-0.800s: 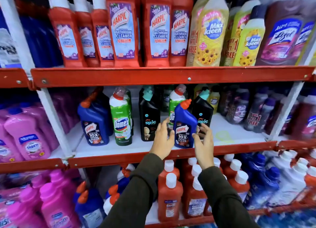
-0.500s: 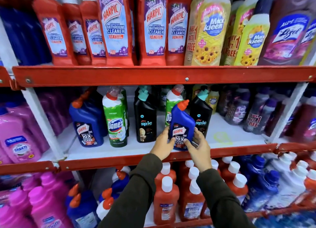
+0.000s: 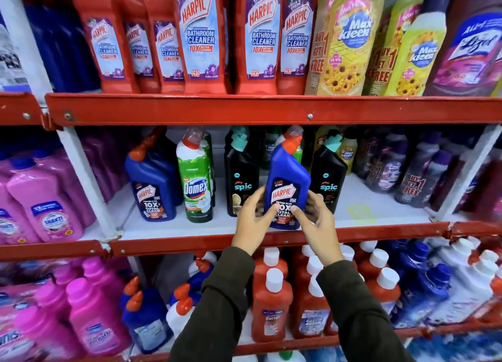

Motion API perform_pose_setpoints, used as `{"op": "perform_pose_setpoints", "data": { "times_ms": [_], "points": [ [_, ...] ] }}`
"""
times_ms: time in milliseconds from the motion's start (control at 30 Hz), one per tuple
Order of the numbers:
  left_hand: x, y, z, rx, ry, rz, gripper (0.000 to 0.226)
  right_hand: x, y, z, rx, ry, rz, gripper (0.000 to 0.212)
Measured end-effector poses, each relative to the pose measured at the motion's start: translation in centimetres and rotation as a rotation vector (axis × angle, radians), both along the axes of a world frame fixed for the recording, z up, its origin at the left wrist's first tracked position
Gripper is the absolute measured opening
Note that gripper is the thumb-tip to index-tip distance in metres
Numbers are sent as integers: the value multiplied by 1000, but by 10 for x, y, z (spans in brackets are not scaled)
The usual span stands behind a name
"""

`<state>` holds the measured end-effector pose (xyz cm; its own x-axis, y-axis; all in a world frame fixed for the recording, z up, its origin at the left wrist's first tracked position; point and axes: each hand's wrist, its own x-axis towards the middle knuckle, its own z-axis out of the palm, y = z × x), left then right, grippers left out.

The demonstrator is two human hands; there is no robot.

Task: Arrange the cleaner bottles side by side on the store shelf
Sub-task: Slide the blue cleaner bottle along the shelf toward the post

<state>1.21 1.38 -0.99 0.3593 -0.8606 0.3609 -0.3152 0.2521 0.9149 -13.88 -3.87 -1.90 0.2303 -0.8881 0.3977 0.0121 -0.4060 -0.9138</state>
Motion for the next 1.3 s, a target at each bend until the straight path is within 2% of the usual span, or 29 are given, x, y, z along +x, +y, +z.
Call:
{"op": "perform_pose_setpoints", "data": {
  "times_ms": [267, 433, 600, 933, 1067, 1300],
  "points": [
    [29, 32, -5, -33, 61, 33, 49, 30, 29, -2, 26, -20, 51, 45],
    [58, 58, -6, -34, 57, 50, 49, 58, 46, 0, -25, 24, 69, 44],
    [109, 89, -6, -39, 93, 112, 51, 111, 68, 5, -48, 48, 118, 44],
    [214, 130, -14, 69, 45, 258, 61, 220, 92, 0, -9, 130, 252, 44],
    [235, 132, -16, 103, 36, 277, 65, 243, 89, -5, -11, 191, 260, 49],
    [240, 134, -25, 119, 33, 290, 57, 257, 91, -18, -70, 202, 214, 47]
  ]
}}
